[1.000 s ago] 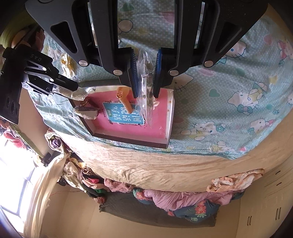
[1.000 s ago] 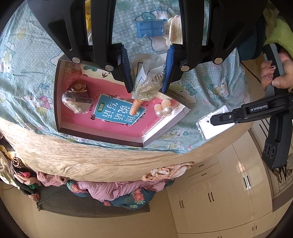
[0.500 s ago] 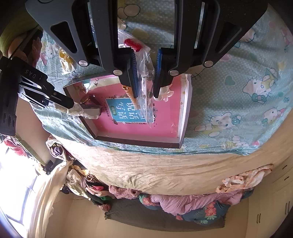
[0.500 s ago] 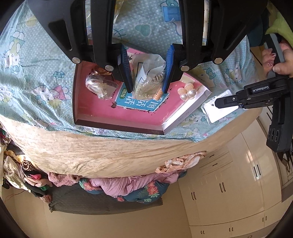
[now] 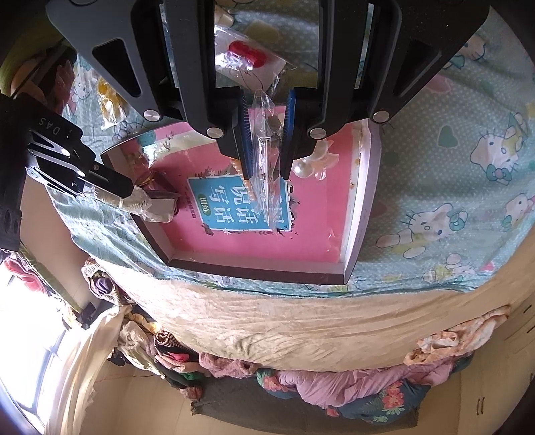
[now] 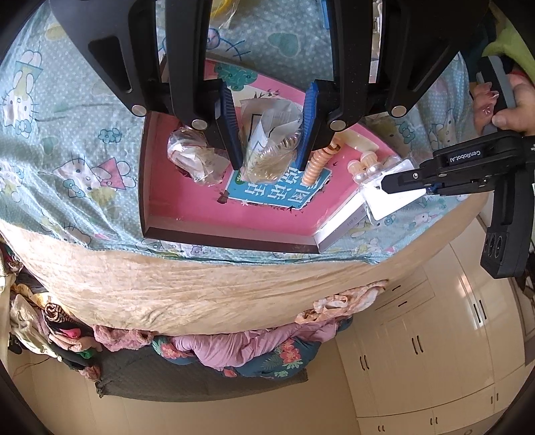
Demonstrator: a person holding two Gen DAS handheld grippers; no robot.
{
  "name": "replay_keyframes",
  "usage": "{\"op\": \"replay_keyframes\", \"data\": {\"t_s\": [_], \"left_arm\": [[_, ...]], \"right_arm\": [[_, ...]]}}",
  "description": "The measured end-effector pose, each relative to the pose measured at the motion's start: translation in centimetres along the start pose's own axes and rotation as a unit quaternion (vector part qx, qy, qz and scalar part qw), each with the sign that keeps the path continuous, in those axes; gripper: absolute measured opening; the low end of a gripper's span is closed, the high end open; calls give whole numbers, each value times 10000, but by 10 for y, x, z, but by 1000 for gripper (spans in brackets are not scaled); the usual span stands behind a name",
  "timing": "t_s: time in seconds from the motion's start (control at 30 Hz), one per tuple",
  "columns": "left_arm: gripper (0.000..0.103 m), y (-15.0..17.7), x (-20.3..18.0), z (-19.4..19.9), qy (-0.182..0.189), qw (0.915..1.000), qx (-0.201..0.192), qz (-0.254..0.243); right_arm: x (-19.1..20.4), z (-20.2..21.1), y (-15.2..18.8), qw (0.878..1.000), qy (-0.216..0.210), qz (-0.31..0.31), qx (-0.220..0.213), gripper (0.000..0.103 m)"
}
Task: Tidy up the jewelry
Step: 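Lower both clear bags into the box and open both tools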
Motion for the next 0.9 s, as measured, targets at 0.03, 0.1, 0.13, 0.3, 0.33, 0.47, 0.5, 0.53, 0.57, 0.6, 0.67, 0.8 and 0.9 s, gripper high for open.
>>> {"op": "replay_keyframes", "data": {"t_s": [0.03,0.1,0.13,0.3,0.33,0.47,0.5,0.53,0.57,0.6,0.67,0.8,0.9], "left_arm": [[9,0,-1,-3,3,10000,22,2],[9,-1,-2,-8,18,10000,57,-3],[9,-1,-2,-10,15,10000,71,-13],[10,0,-5,-23,31,9999,153,-57],[10,-1,-5,-26,28,9998,170,-67],[10,0,-6,-36,40,9996,246,-92],[10,1,-7,-38,39,9996,267,-101],[10,1,-7,-41,41,9995,281,-108],[10,1,-7,-42,41,9995,302,-115],[10,2,-7,-44,44,9994,323,-121],[10,3,-6,-47,60,9993,348,-126],[11,4,-6,-49,83,9992,372,-135],[25,4,-6,-48,63,9992,358,-156]], "right_arm": [[0,-2,0,10000,2,-1,11,31],[-1,-5,0,10000,5,1,36,31],[-1,-7,0,10000,10,5,46,31],[-2,-14,1,9999,17,8,120,31],[-3,-15,1,9999,24,9,128,31],[-5,-18,2,9998,44,-11,172,31],[-6,-19,2,9998,51,-16,183,31],[-6,-21,3,9998,52,-21,195,31],[-6,-22,3,9998,55,-20,215,31],[-6,-24,3,9997,64,-19,228,31],[-6,-27,3,9996,57,-16,258,31],[-7,-35,5,9993,95,-9,360,31],[-8,-41,6,9990,106,-34,437,31]]}}
Point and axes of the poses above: each gripper's, at about its wrist camera, not at the fingertips, and z roughly against the way its jaws point, x to its left, y to its underside, the point moved 2 cm from there along -z, roughly the way its jaws point, and after that the axes turned 11 degrees about -y, right-handed, at the moved point
